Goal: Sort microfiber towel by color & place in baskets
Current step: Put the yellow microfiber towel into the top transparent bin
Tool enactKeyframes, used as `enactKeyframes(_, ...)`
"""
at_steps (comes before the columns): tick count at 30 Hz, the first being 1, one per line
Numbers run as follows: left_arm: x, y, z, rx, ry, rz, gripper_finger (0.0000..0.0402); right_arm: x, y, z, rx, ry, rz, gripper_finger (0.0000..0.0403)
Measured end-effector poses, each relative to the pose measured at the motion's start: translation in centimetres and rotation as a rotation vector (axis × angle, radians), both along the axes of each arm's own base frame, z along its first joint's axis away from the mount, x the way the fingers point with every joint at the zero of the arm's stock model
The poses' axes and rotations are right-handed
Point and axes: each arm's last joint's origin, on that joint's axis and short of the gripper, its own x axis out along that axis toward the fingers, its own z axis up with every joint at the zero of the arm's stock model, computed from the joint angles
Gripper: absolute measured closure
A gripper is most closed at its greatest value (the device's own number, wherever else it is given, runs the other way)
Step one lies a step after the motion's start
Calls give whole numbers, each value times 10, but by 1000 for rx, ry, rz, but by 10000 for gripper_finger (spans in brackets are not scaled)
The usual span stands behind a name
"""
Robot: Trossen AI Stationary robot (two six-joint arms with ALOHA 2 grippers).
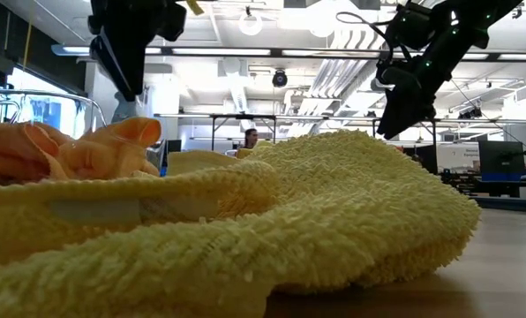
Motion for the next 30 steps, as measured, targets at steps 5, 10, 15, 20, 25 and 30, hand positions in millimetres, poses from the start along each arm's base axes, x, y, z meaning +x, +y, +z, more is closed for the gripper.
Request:
enactKeyframes(5, -1, -6, 0, 5, 1, -37, 234, 8, 7, 4, 55, -94, 118, 219)
enactKeyframes(10, -1, -10, 0, 91, 4, -125, 234, 22, 30, 11, -9, -84, 195, 219)
enactKeyframes(15, -7, -11, 3, 142, 2, -217, 234, 36, 63, 27, -67, -114, 191, 219)
enactKeyframes(20, -36, -10, 7, 182, -41, -278, 234, 55, 99, 41, -53, -130, 191, 219)
enactKeyframes(25, -73, -8, 10, 175, -123, -295, 234, 91, 142, 46, -27, -98, 202, 219)
enactKeyframes(30, -95, -4, 19, 165, -230, -293, 234, 138, 185, 38, 21, 57, 242, 219)
